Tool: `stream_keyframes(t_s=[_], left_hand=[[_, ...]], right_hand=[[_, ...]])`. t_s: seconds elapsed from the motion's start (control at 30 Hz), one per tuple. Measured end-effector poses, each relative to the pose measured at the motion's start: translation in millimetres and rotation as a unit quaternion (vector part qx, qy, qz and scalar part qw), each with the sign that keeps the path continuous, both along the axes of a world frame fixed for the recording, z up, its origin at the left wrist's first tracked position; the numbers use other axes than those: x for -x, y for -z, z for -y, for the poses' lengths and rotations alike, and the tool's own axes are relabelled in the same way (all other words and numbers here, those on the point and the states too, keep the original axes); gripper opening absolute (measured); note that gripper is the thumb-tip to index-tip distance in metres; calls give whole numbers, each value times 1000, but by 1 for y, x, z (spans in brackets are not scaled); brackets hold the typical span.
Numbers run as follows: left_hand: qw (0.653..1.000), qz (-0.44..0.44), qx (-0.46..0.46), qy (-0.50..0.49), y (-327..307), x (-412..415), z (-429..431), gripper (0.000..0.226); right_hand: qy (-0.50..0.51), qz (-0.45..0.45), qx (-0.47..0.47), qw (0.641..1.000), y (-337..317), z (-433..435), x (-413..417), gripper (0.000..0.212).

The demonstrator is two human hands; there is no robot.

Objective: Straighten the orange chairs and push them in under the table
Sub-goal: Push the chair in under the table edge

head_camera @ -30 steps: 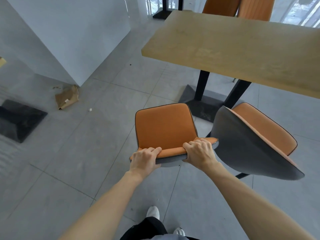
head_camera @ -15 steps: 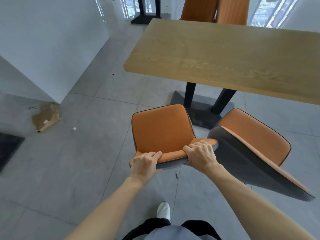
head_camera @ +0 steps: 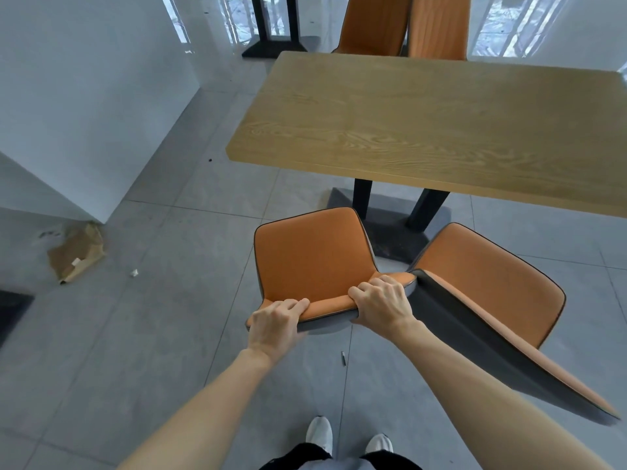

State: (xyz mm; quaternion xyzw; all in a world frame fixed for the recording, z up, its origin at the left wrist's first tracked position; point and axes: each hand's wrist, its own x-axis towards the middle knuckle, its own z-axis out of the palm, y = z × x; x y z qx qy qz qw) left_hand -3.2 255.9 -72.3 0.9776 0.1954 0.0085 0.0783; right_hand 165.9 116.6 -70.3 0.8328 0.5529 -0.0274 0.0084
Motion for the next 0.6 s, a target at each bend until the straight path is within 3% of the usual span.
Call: stream_keyframes(t_s=[0.4,0.6], left_hand=[[1000,1,5,5,10,-24,-17,62],[1000,-19,14,-7,5,-20,-11,54]], right_hand=[[-30,14,11,999,0,-13,-28,40],[6,-12,37,999,-11,-11,-18,34]])
